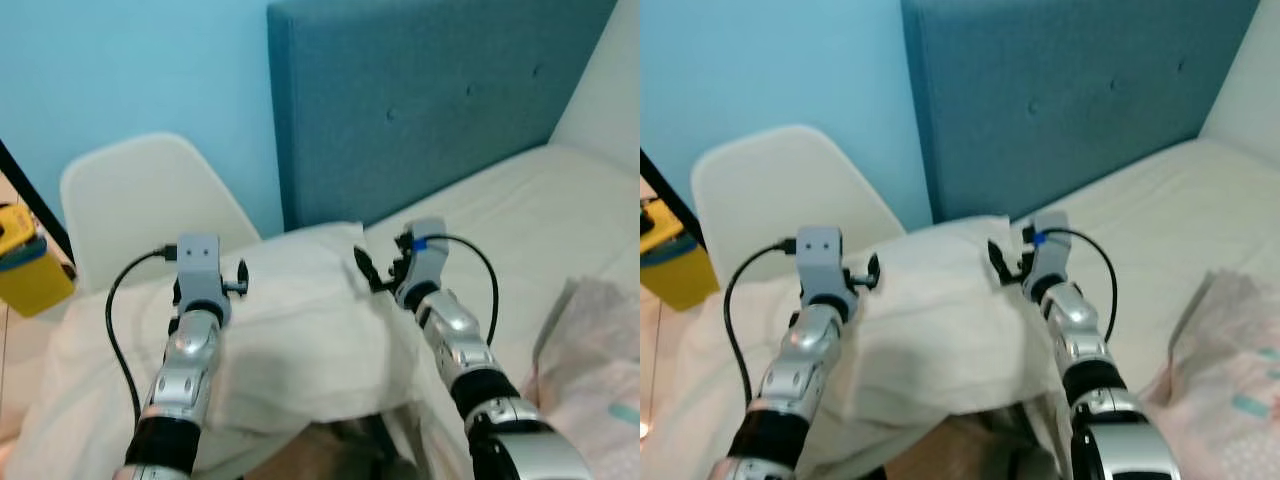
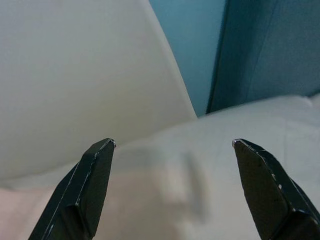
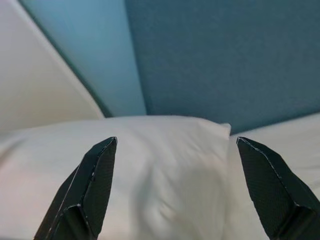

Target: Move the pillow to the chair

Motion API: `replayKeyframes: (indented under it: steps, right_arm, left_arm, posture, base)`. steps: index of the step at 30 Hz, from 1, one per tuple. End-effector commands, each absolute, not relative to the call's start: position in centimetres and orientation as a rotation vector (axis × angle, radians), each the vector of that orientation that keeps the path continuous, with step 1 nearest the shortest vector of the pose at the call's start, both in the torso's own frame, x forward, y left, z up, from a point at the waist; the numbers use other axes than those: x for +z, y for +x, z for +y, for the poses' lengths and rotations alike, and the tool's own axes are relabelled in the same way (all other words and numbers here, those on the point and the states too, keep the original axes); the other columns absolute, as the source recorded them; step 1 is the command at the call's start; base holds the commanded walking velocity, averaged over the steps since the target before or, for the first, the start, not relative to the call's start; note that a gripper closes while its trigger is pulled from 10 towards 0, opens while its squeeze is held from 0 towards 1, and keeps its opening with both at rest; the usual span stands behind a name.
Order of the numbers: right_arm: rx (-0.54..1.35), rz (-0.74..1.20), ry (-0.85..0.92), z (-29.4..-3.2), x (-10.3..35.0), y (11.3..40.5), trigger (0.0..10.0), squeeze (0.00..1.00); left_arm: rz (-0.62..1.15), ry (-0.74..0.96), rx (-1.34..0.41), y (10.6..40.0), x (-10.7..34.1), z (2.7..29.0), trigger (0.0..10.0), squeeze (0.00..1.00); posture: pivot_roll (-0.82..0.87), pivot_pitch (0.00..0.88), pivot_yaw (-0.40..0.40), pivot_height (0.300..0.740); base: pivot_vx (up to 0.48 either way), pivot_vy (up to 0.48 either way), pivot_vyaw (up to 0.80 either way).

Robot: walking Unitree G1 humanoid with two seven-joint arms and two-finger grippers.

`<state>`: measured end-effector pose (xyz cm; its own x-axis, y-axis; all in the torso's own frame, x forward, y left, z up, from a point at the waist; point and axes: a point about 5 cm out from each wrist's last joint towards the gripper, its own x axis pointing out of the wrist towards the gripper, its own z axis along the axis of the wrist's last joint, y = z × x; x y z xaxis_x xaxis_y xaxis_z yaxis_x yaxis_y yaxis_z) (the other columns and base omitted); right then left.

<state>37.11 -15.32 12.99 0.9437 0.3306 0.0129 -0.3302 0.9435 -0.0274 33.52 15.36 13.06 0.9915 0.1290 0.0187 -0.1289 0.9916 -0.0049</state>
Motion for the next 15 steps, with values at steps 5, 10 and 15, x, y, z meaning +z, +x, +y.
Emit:
replayKeyframes:
  steps: [5,10,15]
  right_arm:
    - [0.339,0.016,-0.035,-15.4,12.1,36.6,10.0,0.00]
    - [0.319,0.027,-0.041,-15.8,11.9,36.6,10.0,0.00]
    - [0.264,0.103,-0.083,-16.8,10.4,36.2,10.0,0.00]
  left_arm:
    - [0.015,-0.007,0.132,33.3,12.0,15.5,10.0,0.00]
    - [0.022,-0.006,0.125,33.3,11.8,15.5,10.0,0.00]
    - [0.039,0.006,0.127,33.1,11.0,15.8,10.0,0.00]
  posture:
    - [0.00,0.098,-0.015,0.693]
    - [0.00,0.099,-0.013,0.713]
    - [0.00,0.100,-0.011,0.733]
  base:
    - [0.000,0.000,0.00]
    - [-0.446,0.000,0.00]
    - [0.000,0.000,0.00]
